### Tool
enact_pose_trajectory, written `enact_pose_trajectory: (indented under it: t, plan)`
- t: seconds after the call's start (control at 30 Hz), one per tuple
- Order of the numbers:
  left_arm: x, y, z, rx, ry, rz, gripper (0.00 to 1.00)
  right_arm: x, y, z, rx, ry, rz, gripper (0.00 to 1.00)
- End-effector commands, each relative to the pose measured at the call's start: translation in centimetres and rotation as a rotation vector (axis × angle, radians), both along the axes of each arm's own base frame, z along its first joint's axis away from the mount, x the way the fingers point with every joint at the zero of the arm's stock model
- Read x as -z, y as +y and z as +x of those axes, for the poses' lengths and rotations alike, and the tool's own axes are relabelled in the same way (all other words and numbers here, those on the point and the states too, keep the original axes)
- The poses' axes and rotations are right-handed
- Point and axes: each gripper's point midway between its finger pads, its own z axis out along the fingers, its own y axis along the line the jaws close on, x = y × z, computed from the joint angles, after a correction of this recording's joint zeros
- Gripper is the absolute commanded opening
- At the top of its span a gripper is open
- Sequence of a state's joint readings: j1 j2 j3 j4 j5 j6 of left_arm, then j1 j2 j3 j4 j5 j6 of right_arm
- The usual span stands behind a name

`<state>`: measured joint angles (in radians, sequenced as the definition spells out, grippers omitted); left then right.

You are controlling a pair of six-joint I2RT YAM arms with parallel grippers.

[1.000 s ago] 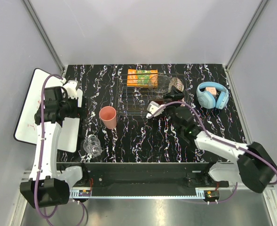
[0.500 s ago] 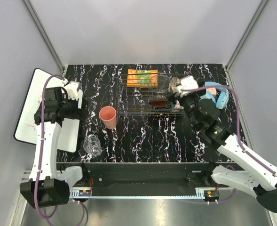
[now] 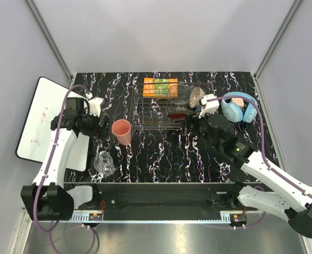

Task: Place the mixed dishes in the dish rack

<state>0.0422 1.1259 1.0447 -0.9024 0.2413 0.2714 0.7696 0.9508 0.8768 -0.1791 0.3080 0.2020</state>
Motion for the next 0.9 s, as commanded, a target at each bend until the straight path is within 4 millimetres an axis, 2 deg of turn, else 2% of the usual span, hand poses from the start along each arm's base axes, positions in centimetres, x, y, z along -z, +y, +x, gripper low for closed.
enact_pose_trajectory:
  t: [0.0,0.07,0.2,0.3,0.43,0.63,0.7,0.77,0.87]
  plan:
    - [-3.0,-2.6,3.7,0.034,-0.101,-0.035,0.99,-0.7,-0.3,-0.7,0.016,0.007,0.09,0.77]
    - [-3.2,-3.4,4.4,0.04,-0.102,-0.046,0.99,-0.6,-0.5,-1.0,0.022,0.007,0.108,0.77]
    - [-2.0,-5.1,5.2,0.073,-0.068,-0.054,0.99,-0.4,-0.9,-0.9,0.047,0.01,0.124,0.76]
    - [-1.2,-5.3,5.8,0.079,-0.055,-0.054,0.99,-0.4,-1.0,-0.7,0.054,0.004,0.121,0.76]
    - [-0.1,-5.4,6.2,0.096,-0.032,-0.043,0.91,-0.4,-0.6,-0.2,0.057,0.008,0.106,0.75]
    - [1.7,-5.3,6.6,0.114,-0.012,-0.029,0.86,-0.5,-0.6,-0.2,0.06,0.005,0.12,0.75]
    - [2.5,-5.5,6.8,0.12,0.004,-0.032,0.78,-0.5,-0.6,-0.2,0.062,0.007,0.118,0.75]
    - [3.3,-5.8,7.2,0.13,0.023,-0.042,0.63,-0.3,-0.7,-0.3,0.063,0.012,0.118,0.74]
    - [4.3,-6.0,7.8,0.138,0.05,-0.045,0.57,-0.1,-1.0,-0.5,0.07,0.02,0.118,0.74]
